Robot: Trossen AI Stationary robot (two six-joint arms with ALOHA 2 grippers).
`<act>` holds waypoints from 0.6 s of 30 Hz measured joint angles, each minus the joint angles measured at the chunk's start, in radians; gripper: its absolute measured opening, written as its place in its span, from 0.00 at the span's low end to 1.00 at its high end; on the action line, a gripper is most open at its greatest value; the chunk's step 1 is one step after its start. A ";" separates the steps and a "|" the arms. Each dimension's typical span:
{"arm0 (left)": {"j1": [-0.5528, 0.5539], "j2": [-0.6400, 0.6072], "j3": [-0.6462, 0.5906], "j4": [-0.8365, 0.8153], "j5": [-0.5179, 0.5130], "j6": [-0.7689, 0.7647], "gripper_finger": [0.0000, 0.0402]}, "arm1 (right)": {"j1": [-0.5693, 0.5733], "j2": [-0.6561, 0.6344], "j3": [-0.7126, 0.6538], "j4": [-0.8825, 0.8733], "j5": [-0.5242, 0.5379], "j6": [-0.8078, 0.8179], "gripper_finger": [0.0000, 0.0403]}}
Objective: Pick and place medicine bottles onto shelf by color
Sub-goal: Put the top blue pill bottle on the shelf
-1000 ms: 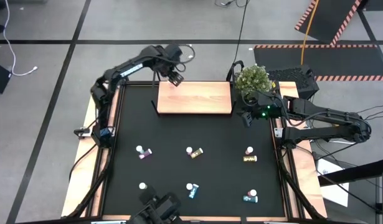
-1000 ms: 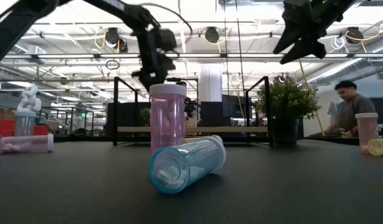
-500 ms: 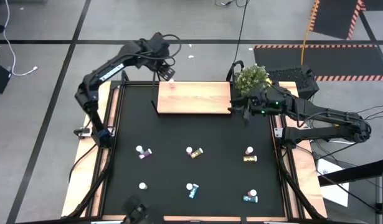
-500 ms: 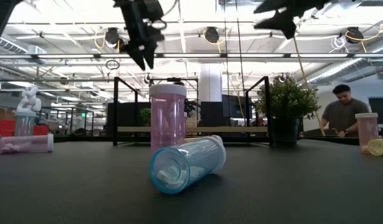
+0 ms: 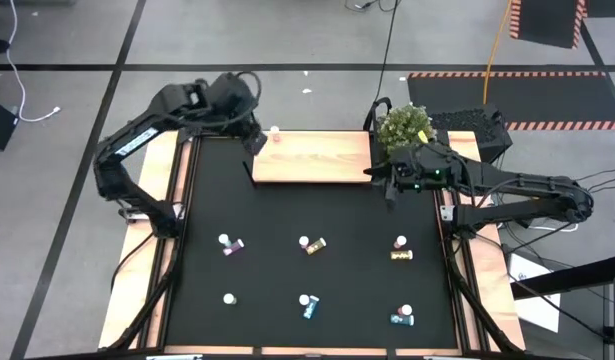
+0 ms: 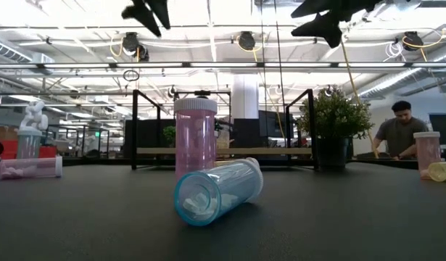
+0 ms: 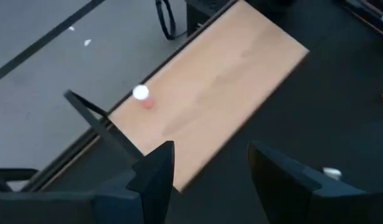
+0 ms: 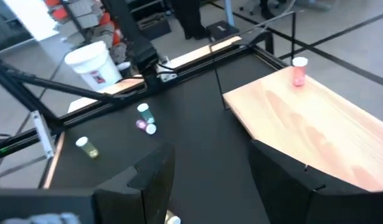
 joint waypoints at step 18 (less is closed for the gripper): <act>-0.525 -0.114 -0.309 -0.184 -0.195 -0.634 0.51 | 0.269 0.082 0.000 0.011 0.333 0.205 0.49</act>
